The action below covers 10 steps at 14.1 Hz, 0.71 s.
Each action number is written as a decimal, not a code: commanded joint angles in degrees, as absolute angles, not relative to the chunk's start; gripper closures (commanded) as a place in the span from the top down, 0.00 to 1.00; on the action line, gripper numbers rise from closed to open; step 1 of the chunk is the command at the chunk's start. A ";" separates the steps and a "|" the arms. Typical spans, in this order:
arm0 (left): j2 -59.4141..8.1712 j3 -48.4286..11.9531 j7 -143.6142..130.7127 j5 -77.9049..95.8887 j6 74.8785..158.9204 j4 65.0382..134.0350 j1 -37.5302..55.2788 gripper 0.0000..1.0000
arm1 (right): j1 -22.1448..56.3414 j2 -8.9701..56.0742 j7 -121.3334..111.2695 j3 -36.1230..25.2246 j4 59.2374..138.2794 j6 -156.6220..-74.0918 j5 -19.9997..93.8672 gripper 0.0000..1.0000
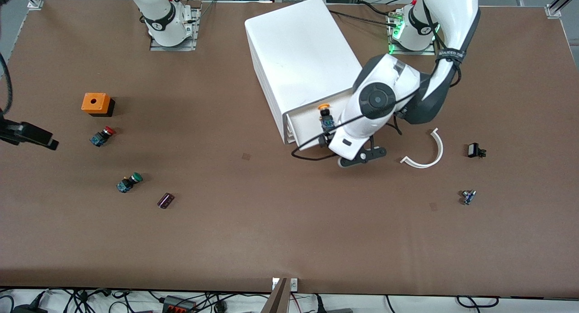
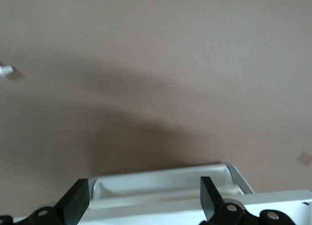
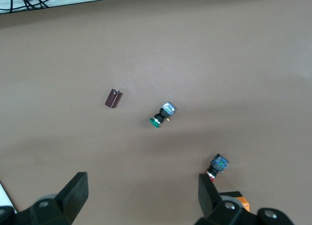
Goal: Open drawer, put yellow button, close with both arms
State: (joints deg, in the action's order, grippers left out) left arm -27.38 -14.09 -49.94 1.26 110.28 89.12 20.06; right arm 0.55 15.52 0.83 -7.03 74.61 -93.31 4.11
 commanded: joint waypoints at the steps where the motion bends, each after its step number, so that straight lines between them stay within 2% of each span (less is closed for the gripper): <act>1: -22.25 -17.13 -51.77 4.20 111.18 97.19 18.63 1.00 | -1.31 10.73 -1.58 -5.54 80.32 -94.13 3.78 1.00; 6: -21.18 -18.19 -51.77 7.46 110.83 98.61 18.46 1.00 | -1.76 10.02 -2.90 -3.16 80.51 -91.59 -1.40 1.00; 10: -21.18 -18.54 -51.77 9.58 110.57 99.05 18.54 1.00 | -1.85 4.68 -2.90 -3.25 89.79 -96.22 -0.97 1.00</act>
